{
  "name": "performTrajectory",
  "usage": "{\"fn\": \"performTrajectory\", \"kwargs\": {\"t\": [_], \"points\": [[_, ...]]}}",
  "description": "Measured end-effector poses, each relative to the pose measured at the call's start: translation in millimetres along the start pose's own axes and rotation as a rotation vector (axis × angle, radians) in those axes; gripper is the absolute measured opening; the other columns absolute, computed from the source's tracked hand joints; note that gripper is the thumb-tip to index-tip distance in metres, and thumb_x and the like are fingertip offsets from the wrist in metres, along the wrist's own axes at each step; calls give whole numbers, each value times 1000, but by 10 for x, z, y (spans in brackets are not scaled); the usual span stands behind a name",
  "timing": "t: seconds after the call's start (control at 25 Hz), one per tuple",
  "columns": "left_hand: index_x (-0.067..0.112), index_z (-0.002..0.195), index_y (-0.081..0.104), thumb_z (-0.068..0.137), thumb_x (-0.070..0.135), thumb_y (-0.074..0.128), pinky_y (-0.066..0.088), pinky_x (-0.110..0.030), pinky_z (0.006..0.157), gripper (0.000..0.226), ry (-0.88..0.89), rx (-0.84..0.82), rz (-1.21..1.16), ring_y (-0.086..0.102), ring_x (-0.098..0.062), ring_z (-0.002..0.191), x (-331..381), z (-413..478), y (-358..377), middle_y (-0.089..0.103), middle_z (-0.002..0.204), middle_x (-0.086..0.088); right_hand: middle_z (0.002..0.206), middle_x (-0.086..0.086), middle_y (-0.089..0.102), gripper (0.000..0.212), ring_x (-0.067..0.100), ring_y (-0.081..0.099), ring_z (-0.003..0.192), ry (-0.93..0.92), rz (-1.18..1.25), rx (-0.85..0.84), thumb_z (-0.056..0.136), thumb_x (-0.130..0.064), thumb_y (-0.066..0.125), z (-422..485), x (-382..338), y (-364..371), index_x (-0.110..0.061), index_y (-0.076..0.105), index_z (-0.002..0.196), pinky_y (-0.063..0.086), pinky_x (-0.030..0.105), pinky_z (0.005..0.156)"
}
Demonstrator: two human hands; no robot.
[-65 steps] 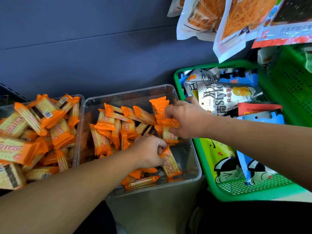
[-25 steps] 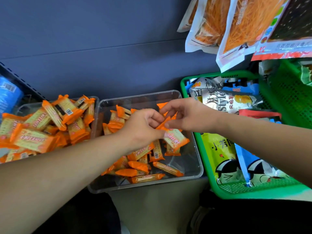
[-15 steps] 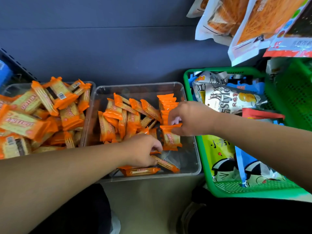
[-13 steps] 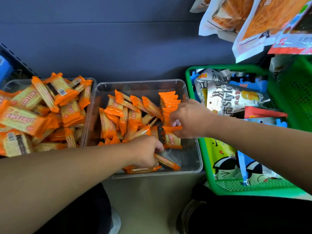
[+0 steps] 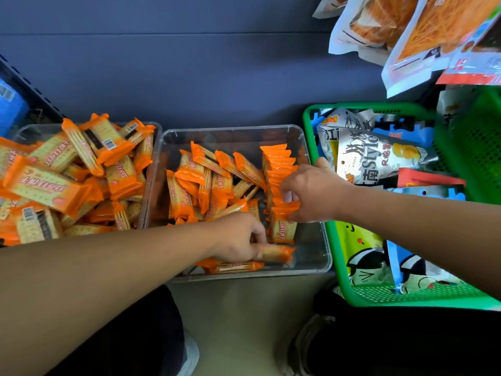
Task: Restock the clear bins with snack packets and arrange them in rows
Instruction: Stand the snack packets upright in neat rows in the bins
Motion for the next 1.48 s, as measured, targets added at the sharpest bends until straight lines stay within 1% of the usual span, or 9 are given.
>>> {"fn": "performTrajectory", "kwargs": {"t": [0.16, 0.36, 0.56, 0.72, 0.84, 1.0, 1.2, 1.36, 1.48], "points": [[32, 98, 74, 99, 33, 70, 60, -41, 93, 5, -12, 118, -227, 69, -14, 97, 25, -291, -355, 72, 102, 7, 107, -17, 68, 16, 9, 64, 106, 90, 395, 75, 90, -26, 69, -175, 103, -257, -36, 69, 103, 41, 41, 106], [24, 100, 75, 104, 28, 63, 58, -22, 62, 13, -21, 186, -486, 63, -8, 71, 224, -821, -713, 71, 93, 5, 99, 2, 76, 29, 27, 75, 91, 210, 1017, -63, 90, -7, 73, -531, -123, -766, -23, 69, 114, 62, 50, 87], [19, 118, 76, 104, 15, 62, 64, -34, 87, 20, 41, 162, -616, 73, -19, 100, 282, -982, -823, 76, 109, 1, 97, 15, 78, 28, 22, 72, 77, 301, 1234, 79, 92, -11, 78, -727, -381, -953, -10, 65, 117, 63, 46, 77], [21, 117, 76, 99, 10, 69, 61, -26, 86, 22, 66, 220, -593, 73, -12, 99, 220, -820, -682, 78, 106, 2, 90, 9, 78, 25, 25, 72, 76, 395, 1168, 231, 83, -14, 87, -675, -360, -721, -17, 72, 102, 63, 49, 82], [25, 121, 73, 97, 21, 72, 55, -25, 89, 24, 48, 213, -137, 68, -10, 101, 15, -655, -551, 71, 108, 10, 102, 0, 75, 24, 21, 71, 95, 385, 914, 233, 83, -25, 87, -570, -331, -422, -26, 72, 102, 58, 41, 93], [30, 126, 70, 91, 40, 78, 53, -30, 89, 37, -5, -39, 214, 63, -13, 104, -257, -606, -360, 69, 113, 10, 117, -7, 67, 28, 20, 63, 115, 313, 534, 122, 90, -36, 76, -436, -284, -161, -34, 68, 117, 50, 39, 104], [31, 113, 73, 91, 42, 76, 55, -34, 85, 25, -9, 119, 176, 64, -18, 102, -207, -439, -340, 67, 104, 11, 126, -8, 60, 29, 20, 50, 131, 224, 175, 8, 94, -42, 69, -274, -362, 176, -36, 63, 122, 14, 53, 126], [25, 100, 73, 101, 35, 64, 56, -37, 77, 14, -19, 228, -51, 67, -25, 89, -126, -399, -538, 70, 91, 0, 126, -8, 60, 32, 22, 50, 131, 215, 50, 25, 92, -41, 68, -239, -410, 290, -35, 61, 123, 11, 58, 126], [24, 102, 74, 106, 31, 58, 63, -42, 82, 18, -57, 174, -306, 74, -24, 93, -52, -409, -615, 76, 98, -7, 128, -7, 56, 42, 21, 51, 131, 219, 112, 38, 90, -41, 71, -249, -385, 225, -35, 58, 129, 16, 54, 126]]}}
Point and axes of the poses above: each hand's wrist, its own z-axis towards the middle knuckle, its own y-axis out of the palm, x = y × z, the point moved 1 cm from there along z, towards the middle knuckle
